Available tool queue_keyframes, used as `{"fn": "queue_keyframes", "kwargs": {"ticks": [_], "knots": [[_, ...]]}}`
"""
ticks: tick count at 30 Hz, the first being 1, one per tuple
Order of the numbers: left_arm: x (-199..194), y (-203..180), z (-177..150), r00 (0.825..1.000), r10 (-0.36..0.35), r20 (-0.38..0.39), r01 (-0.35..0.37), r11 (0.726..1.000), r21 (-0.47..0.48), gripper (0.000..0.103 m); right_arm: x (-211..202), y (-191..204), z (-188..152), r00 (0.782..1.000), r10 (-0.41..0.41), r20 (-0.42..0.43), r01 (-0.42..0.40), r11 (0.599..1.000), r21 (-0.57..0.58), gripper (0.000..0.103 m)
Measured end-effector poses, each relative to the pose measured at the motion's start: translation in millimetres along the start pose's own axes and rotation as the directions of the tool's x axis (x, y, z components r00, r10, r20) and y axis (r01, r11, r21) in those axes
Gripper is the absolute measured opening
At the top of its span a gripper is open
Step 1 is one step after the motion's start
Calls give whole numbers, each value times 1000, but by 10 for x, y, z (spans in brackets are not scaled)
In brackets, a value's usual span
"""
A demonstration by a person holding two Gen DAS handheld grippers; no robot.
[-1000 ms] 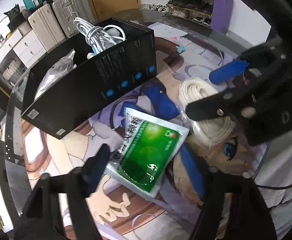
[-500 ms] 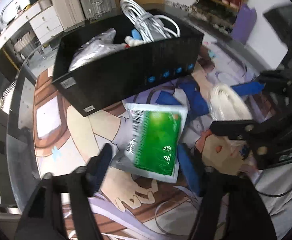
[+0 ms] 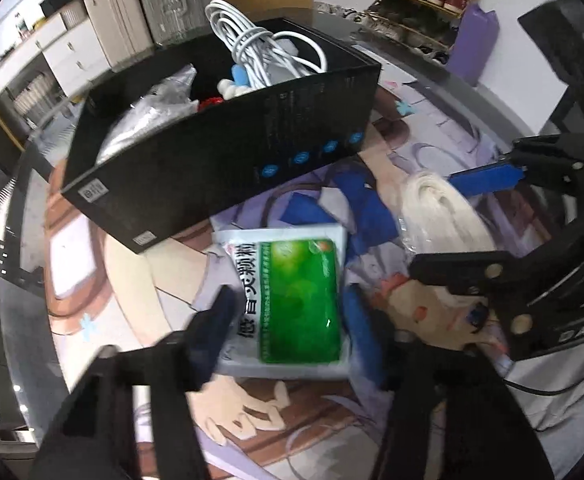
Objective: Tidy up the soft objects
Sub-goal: 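Grasp the green sachet with the left gripper while the right gripper grasps the bagged rope, then lift the green sachet with the left gripper while the right gripper lifts the rope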
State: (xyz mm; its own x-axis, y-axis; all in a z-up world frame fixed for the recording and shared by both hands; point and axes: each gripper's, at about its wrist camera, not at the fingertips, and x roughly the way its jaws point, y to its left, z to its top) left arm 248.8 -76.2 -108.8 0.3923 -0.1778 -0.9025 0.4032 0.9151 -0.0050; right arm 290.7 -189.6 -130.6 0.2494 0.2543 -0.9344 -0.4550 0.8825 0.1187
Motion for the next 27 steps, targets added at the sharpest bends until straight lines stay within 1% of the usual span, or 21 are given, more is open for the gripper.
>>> {"fn": "queue_keyframes", "kwargs": {"ticks": [2,3,4,5,6,8,10,11,14,20,25,27], "knots": [[-23,23,-24,1000,14,0,-14,1000,-11,45,17,81,-22,1000,-21,-3,21,999,-27,78],[-33,41,-37,1000,19,0,-19,1000,-19,42,23,108,-30,1000,-28,-4,28,999,-37,78],[-41,45,-49,1000,25,-1,-25,999,-23,40,32,146,-38,999,-44,-4,44,998,-54,72],[-55,65,-65,999,36,-1,-36,999,-30,39,32,176,-44,998,-61,0,61,996,-71,65],[-70,77,-76,999,43,1,-43,999,-34,39,26,202,-48,998,-67,2,67,994,-86,61],[-101,103,-82,999,44,7,-44,998,-44,38,12,233,-47,998,-67,6,67,993,-100,45],[-155,157,-94,999,39,18,-38,997,-69,38,-17,257,-49,997,-72,18,74,991,-113,37],[-178,159,-106,999,38,23,-36,997,-75,37,-34,266,-47,997,-77,25,79,990,-116,34],[-310,140,-138,998,36,59,-32,996,-79,36,-134,297,-27,994,-87,63,94,987,-127,33],[-595,125,-144,990,29,140,-19,997,-74,36,-381,295,-32,991,-51,125,65,991,-113,32],[-821,117,-146,978,56,203,-41,996,-79,36,-663,379,-73,981,-22,194,47,991,-124,32],[-954,91,-174,969,64,240,-44,995,-86,36,-837,438,-92,970,-12,242,44,991,-128,32]]}}
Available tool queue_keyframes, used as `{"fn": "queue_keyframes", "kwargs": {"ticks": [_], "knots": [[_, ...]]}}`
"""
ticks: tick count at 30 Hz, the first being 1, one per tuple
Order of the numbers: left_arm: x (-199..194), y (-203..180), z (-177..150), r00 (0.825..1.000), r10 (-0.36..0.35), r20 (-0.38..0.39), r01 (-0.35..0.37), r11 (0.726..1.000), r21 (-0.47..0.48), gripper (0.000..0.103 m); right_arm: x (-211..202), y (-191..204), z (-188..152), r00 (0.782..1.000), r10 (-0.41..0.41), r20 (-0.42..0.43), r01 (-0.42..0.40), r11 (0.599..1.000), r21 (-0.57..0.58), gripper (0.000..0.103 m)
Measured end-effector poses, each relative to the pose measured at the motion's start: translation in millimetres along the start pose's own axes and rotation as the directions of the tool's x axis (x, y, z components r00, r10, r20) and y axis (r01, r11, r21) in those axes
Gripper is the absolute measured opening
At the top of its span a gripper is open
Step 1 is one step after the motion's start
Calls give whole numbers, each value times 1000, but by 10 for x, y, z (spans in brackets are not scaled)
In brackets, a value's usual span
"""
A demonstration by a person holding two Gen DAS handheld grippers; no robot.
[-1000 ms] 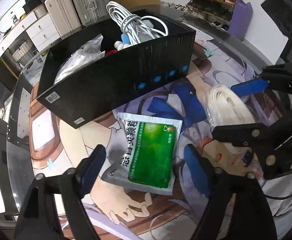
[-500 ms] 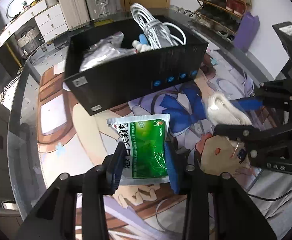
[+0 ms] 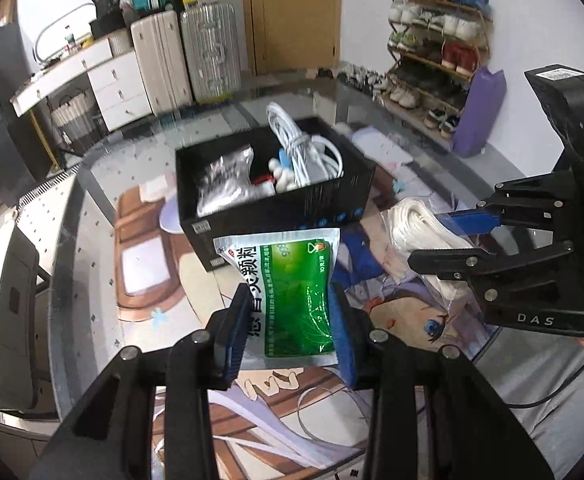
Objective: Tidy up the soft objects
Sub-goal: 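Lift the green sachet with the left gripper while the right gripper lifts the rope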
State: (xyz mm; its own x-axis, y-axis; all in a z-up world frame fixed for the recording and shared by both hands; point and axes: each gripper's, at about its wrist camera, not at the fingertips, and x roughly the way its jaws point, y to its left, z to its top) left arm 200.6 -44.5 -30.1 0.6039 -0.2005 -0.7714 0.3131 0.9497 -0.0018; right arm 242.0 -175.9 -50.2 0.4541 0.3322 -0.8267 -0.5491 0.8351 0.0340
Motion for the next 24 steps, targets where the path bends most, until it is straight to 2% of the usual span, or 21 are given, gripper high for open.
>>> {"fn": "queue_keyframes", "kwargs": {"ticks": [4,11,17,24], "knots": [[-266,-22,18,996,26,88,-25,1000,-15,36,-261,55,53,997,-3,82,3,1000,2,32],[-475,39,124,982,19,187,-5,997,-73,36,-527,141,192,982,-7,187,4,1000,17,32],[-553,44,246,967,46,251,-27,997,-78,36,-705,191,339,959,-31,281,27,999,19,32],[-602,147,477,941,55,333,-26,996,-89,36,-817,169,621,923,-76,377,67,997,37,32]]}}
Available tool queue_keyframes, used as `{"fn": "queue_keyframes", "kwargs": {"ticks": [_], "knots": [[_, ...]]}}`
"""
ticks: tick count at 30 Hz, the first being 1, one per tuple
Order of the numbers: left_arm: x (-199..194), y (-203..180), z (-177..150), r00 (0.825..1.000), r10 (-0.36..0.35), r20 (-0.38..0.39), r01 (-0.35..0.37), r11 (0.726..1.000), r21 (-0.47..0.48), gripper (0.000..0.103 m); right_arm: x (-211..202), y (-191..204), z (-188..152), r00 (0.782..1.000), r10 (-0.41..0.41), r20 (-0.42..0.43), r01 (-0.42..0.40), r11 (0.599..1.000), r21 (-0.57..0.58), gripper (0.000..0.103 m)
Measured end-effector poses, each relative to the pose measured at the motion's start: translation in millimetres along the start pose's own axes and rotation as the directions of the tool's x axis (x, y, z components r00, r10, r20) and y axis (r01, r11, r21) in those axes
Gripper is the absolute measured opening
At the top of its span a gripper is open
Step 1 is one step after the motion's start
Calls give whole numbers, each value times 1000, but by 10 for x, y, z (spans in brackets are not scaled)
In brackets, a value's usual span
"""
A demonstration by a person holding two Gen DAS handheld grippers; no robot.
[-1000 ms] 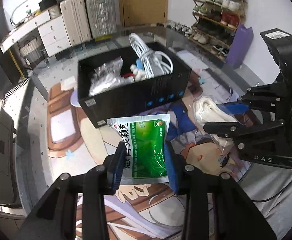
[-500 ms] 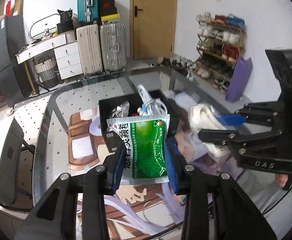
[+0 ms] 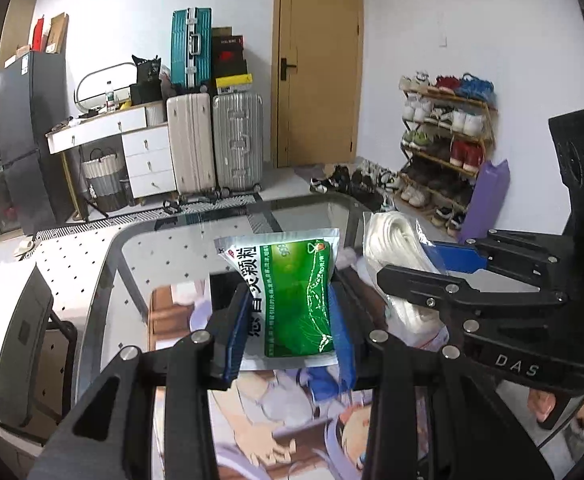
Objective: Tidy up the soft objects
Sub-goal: 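Lift the green sachet with the left gripper while the right gripper lifts the rope, then lower the sachet and rope into the black box and open both grippers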
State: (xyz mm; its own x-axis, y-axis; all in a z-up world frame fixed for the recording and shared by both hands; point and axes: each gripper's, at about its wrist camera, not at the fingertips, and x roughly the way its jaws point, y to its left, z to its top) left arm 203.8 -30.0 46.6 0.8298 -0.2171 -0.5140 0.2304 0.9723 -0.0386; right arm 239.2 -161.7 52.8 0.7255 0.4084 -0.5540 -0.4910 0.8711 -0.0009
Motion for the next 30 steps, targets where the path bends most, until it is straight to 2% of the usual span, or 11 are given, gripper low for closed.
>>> {"fn": "queue_keyframes", "kwargs": {"ticks": [4,9,15,19,24,30], "knots": [[90,103,146,999,16,43,-14,1000,-28,36,155,-56,139,999,-33,30,33,999,-7,32],[300,276,249,999,26,44,-23,997,-73,36,377,-177,257,999,-38,39,37,999,13,32],[555,391,275,999,37,20,-35,994,-105,36,762,-297,361,998,-65,10,65,998,8,32],[844,495,252,999,-17,-41,11,989,-149,36,1095,-406,337,997,-64,-49,66,997,33,32],[1184,503,166,994,20,-110,-36,989,-145,36,1473,-531,289,992,-56,-115,64,996,69,32],[1507,450,-6,977,9,-212,-39,989,-139,36,1792,-546,153,984,-7,-176,23,996,88,32]]}}
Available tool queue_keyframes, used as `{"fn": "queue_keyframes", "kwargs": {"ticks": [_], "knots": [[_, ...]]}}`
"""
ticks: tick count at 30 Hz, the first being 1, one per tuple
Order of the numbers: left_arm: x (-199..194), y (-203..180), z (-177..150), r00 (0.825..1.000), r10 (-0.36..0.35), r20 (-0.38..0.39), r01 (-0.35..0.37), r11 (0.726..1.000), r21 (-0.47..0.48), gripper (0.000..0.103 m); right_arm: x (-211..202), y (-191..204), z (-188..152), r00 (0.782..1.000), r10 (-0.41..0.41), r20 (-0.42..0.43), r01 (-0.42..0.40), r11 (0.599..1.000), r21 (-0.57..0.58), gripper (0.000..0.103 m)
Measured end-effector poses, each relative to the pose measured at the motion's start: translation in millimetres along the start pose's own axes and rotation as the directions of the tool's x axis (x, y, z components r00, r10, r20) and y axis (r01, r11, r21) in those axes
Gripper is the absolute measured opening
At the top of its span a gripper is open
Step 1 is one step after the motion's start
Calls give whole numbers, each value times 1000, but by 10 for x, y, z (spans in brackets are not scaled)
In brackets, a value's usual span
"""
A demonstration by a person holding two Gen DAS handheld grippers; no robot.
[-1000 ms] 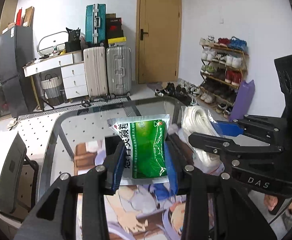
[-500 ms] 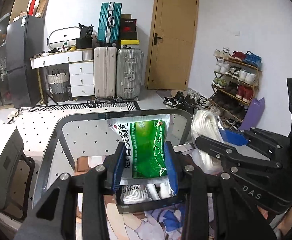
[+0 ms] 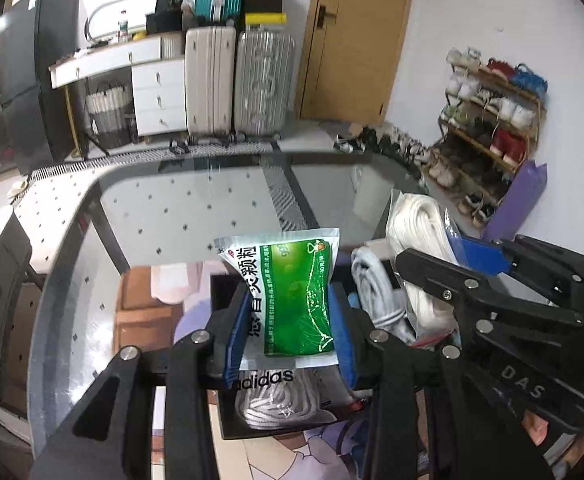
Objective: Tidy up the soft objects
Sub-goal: 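Lower the sachet and rope into the black box and open both grippers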
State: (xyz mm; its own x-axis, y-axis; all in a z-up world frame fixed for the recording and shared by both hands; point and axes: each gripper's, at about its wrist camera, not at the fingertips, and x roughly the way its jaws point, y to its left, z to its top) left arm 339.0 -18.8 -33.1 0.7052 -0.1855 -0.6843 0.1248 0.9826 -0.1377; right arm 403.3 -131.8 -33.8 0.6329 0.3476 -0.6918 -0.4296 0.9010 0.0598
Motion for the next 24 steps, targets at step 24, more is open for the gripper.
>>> {"fn": "queue_keyframes", "kwargs": {"ticks": [24], "knots": [[262,-18,-207,995,-6,-100,4,1000,-19,37,349,-27,-448,987,86,-138,-82,996,33,33]]}}
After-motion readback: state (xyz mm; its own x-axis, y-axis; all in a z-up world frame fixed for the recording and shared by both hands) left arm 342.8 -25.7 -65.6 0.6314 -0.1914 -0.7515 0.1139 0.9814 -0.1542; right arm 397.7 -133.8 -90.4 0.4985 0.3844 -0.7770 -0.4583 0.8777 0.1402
